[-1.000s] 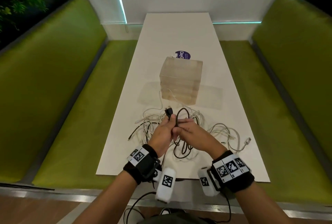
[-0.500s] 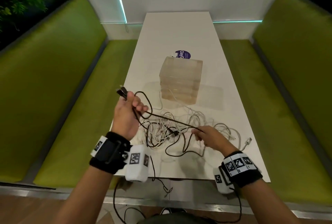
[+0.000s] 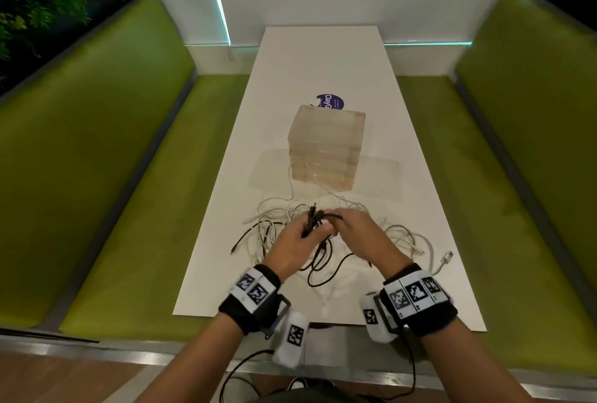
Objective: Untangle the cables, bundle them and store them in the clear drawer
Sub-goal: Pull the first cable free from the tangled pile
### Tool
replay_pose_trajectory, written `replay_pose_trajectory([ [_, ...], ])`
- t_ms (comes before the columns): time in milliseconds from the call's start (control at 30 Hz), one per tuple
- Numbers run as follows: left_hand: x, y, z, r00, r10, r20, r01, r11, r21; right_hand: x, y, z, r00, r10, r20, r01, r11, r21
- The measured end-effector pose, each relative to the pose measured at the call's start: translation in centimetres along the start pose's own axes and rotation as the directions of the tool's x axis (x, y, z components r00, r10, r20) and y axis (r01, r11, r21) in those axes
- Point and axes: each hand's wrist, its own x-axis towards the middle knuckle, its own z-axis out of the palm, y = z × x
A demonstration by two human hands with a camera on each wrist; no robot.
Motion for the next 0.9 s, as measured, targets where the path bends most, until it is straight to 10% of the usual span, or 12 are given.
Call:
replay_pose_trajectory([
  [367, 0.1, 1.9, -2.5, 0.981, 0.059, -0.184, -0.090, 0.982, -0.164, 0.1, 2.5, -0.3, 0.988, 0.149, 0.043, -0.137, 0.968, -0.212],
  [667, 0.1, 2.2, -8.2, 0.874, -0.038, -0.485, -0.172, 0.909, -0.380, 0.4, 5.3, 0.0, 0.978, 0.203, -0.053, -0.209, 0.959, -0.189],
  [900, -0.2, 0.7, -2.2, 0.982, -0.151, -0.116, 0.150, 0.989, -0.020, 0.6, 0.1, 1.5, 0.998, 0.057, 0.015, -0.051, 0.956, -0.289],
])
